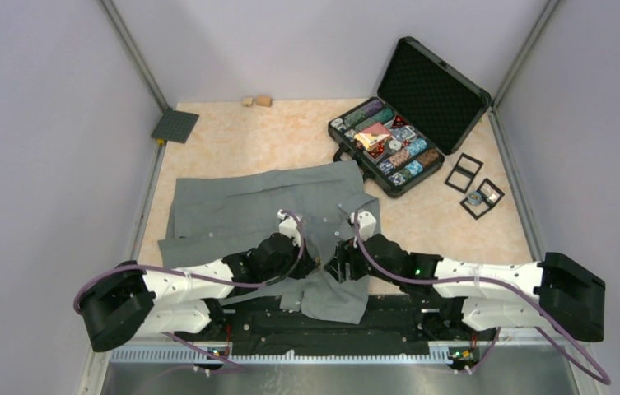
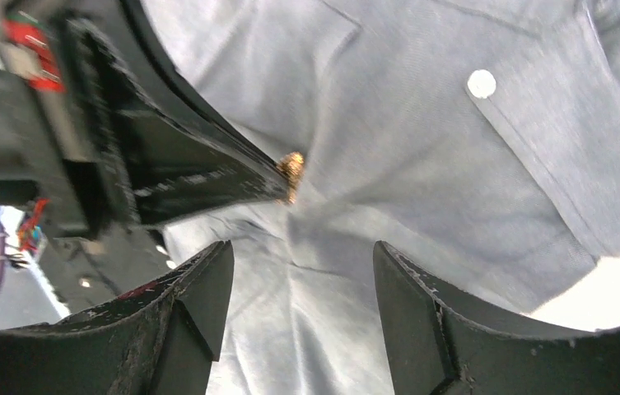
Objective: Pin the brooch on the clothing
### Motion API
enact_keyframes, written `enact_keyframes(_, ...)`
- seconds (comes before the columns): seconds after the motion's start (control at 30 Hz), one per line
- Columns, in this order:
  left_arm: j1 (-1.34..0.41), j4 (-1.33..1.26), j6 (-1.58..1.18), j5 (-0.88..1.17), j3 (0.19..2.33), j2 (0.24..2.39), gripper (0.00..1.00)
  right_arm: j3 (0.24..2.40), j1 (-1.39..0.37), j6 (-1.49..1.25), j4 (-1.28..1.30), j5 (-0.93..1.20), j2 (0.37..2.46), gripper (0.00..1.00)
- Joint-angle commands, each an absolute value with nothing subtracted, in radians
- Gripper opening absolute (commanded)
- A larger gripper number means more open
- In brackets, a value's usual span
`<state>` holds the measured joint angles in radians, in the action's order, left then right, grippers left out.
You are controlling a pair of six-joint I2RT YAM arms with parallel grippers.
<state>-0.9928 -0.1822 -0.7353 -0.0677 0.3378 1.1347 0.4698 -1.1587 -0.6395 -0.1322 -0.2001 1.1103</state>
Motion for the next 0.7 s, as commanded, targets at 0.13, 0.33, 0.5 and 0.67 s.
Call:
enact_keyframes(0.13,-0.994,-0.252,-0.743,-0.058,0.332,1.111,0.00,0.391,-1.170,-0.668,-0.247,-0.216,1.154,0.61)
enact_keyframes(0.33,-0.994,-0.268,-0.746,-0.048,0.331,1.109,0.00,0.398,-1.171,-0.674,-0.338,-0.174,1.265,0.56)
enact_keyframes(0.5,-0.994,-0.288,-0.758,-0.051,0.322,1.094,0.00,0.405,-1.171,-0.688,-0.370,-0.160,1.331,0.12)
enact_keyframes(0.67,-0.992,-0.336,-0.786,-0.055,0.301,1.066,0.00,0.389,-1.170,-0.701,-0.397,-0.152,1.360,0.00)
